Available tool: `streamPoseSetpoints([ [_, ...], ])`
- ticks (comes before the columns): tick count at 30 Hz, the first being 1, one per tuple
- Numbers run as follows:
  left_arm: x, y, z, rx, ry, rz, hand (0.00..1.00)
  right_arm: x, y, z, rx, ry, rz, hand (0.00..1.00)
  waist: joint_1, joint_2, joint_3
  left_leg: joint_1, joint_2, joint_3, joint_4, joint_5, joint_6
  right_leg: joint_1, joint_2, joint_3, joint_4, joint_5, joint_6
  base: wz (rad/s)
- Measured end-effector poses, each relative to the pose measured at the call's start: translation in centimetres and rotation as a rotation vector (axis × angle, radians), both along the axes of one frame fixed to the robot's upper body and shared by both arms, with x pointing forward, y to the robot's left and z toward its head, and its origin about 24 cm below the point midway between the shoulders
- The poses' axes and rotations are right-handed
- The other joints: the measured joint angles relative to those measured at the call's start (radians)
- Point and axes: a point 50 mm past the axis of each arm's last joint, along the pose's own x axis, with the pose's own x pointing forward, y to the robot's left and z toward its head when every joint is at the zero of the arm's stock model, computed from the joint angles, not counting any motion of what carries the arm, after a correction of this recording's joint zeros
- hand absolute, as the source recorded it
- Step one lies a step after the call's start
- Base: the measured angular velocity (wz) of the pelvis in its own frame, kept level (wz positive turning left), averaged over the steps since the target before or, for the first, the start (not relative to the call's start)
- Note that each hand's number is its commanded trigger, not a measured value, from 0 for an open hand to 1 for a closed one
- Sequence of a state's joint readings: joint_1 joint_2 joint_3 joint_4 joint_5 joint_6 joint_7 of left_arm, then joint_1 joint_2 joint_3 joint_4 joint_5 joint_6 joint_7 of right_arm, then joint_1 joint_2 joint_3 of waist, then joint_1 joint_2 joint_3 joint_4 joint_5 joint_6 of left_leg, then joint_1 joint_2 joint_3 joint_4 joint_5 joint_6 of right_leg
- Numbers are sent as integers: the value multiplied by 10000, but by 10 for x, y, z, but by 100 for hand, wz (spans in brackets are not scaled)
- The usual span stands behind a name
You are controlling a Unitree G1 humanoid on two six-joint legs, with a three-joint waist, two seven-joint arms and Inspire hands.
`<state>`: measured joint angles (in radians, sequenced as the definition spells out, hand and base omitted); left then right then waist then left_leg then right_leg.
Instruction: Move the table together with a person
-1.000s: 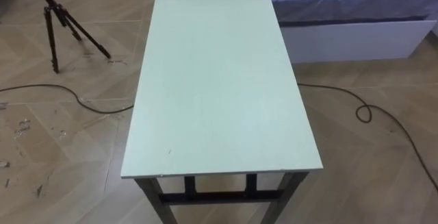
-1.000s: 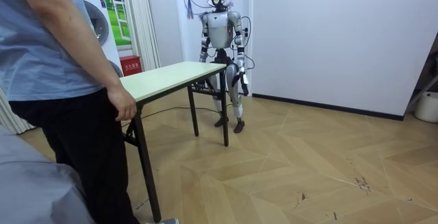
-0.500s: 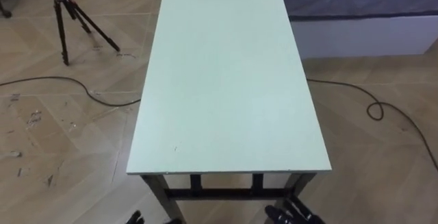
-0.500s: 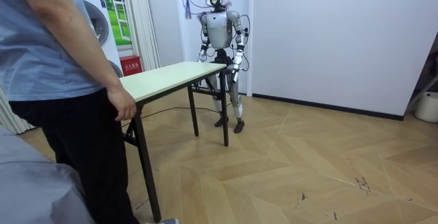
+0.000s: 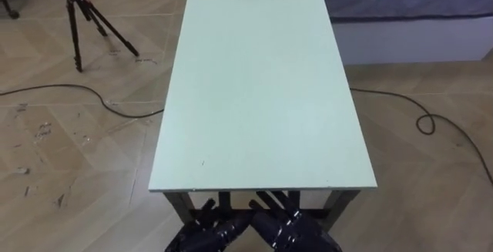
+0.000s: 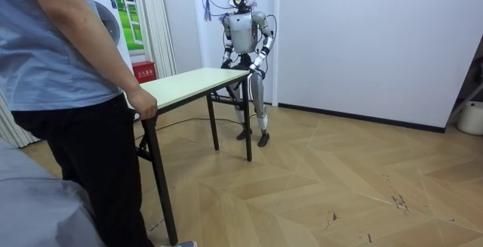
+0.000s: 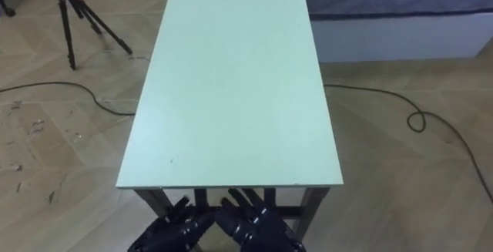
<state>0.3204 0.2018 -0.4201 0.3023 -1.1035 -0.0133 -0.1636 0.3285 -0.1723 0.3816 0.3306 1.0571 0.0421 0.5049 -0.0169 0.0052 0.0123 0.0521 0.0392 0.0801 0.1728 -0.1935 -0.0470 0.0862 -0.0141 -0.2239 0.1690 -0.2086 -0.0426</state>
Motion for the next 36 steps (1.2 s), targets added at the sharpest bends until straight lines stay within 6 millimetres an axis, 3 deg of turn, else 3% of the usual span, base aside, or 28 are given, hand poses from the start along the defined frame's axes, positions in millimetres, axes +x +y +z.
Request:
streamPoseSetpoints([
  [5, 4, -1, 3, -70, -189, -25, 0, 2, -2, 1, -52, -56, -14, 0, -134, -30, -16, -34, -19, 10, 171, 6, 9, -1, -16, -8, -5, -7, 8, 0],
  [13, 31, 2, 20, -697, -911, 189, 0, 22, -11, 8, -247, -377, 35, 0, -121, -101, -24, -8, -12, 5, 170, 7, 9, 43, -9, 26, 14, -4, 4, -1],
  [21, 33, 10, 20, -1392, -588, 726, 0, 27, -17, 9, 5, 13, -527, 0, -56, -188, 64, 320, 7, 15, -64, 6, 9, 259, 21, 118, 17, -3, 4, -2],
  [26, 37, 16, 20, -1759, -395, 1210, 0, 35, -18, 11, 629, 281, -1156, 0, -74, -58, 185, 390, 10, 34, -65, 7, 9, 282, 26, 170, 31, -3, 3, -1],
  [36, 47, 24, 8, -2381, 447, 1931, 0, 44, -27, 11, 601, 741, -2238, 0, -63, 93, 107, 424, 11, 32, -58, 9, 13, 223, 27, 169, 62, -2, 0, -1],
])
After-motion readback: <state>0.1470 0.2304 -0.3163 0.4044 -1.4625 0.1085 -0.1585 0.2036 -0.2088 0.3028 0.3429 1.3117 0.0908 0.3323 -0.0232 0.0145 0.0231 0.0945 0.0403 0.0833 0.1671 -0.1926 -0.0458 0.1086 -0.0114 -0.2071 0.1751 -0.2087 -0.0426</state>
